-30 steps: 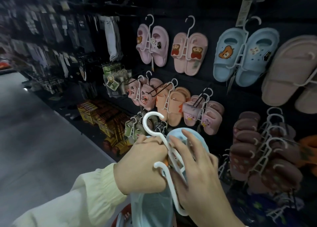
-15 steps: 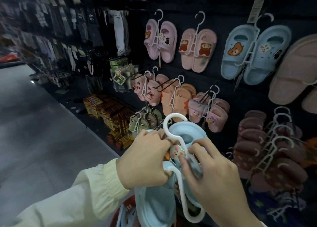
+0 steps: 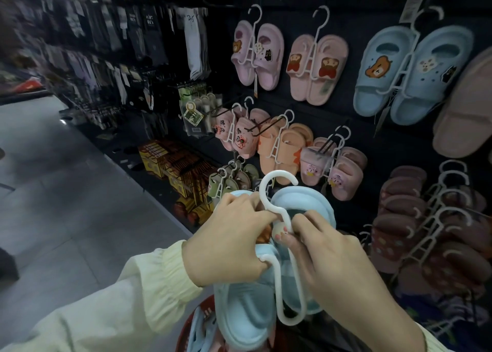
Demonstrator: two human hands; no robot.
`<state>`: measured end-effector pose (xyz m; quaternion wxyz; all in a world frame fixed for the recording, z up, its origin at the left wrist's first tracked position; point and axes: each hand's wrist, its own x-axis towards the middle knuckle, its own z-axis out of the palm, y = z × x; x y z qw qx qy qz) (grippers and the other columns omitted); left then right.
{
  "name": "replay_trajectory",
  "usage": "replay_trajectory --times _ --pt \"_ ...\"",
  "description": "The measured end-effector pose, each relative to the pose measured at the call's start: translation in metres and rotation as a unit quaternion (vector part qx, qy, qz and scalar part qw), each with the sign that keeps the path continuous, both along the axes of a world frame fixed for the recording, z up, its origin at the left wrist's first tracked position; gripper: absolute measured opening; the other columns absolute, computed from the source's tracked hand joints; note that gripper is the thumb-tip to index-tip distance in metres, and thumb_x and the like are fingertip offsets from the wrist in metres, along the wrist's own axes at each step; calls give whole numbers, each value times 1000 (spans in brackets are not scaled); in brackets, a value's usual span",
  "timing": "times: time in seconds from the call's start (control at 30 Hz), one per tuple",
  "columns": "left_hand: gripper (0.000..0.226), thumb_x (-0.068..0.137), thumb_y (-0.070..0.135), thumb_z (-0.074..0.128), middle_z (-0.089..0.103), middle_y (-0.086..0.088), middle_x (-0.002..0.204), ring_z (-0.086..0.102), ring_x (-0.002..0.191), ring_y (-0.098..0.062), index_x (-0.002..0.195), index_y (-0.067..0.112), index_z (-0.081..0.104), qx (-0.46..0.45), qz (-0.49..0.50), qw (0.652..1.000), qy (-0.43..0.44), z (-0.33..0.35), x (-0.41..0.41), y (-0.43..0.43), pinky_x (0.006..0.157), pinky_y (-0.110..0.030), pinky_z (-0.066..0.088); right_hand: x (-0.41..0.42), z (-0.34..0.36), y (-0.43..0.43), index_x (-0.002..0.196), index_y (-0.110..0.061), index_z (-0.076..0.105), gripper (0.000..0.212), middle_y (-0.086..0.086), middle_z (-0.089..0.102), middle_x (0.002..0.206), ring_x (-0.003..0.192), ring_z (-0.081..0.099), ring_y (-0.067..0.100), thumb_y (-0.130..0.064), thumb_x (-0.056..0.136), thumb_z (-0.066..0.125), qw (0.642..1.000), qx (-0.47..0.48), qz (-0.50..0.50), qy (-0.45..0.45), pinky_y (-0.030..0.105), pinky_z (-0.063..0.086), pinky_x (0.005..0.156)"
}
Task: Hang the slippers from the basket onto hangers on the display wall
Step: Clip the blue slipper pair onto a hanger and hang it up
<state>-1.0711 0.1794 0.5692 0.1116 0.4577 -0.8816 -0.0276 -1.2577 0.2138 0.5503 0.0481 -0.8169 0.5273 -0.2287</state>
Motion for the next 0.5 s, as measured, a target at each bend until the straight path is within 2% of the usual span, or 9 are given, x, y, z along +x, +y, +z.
replay_trajectory --times 0.07,0.13,0.2,0.3,0.4,0.5 --pt "35 74 43 59 42 14 102 40 100 -12 107 33 54 15 4 1000 -3 -4 0 -1 93 -31 28 -1 -1 -2 85 -41 20 22 -11 35 86 55 48 16 -59 98 16 1000 -11 0 13 30 37 46" --pt "35 76 42 61 43 9 108 38 104 -12 108 30 52 23 3 1000 9 -7 -1 0 97 -32 27 -2 0 -2 85 -40 23 20 -13 35 84 51 43 14 -57 97 20 1000 -14 -6 13 24 29 43" --pt "34 78 40 63 41 8 110 36 106 -11 108 31 49 28 2 999 20 -11 -2 0 99 -32 26 -4 1 -2 88 -39 30 21 -13 36 84 49 45 13 -56 98 23 1000 -8 -13 0 23 29 42" --pt "46 79 39 63 41 9 112 36 105 -9 122 28 47 15 3 1000 23 -17 -5 -1 100 -32 26 -5 0 -4 86 -38 30 21 -13 38 84 51 50 15 -55 99 26 999 -15 -24 -16 26 34 42" --pt "48 76 35 68 43 12 103 40 93 -6 111 25 36 13 29 996 79 -17 -7 -4 95 -35 35 -9 -1 -6 80 -38 28 26 -12 37 83 59 50 15 -56 97 30 999 13 -37 -22 24 33 48" --pt "56 72 31 74 50 11 98 44 86 -6 107 28 31 11 56 989 138 -12 -5 -9 90 -32 36 -16 0 -6 76 -35 34 28 -13 41 84 65 50 13 -57 94 34 997 44 -40 -40 21 28 52"
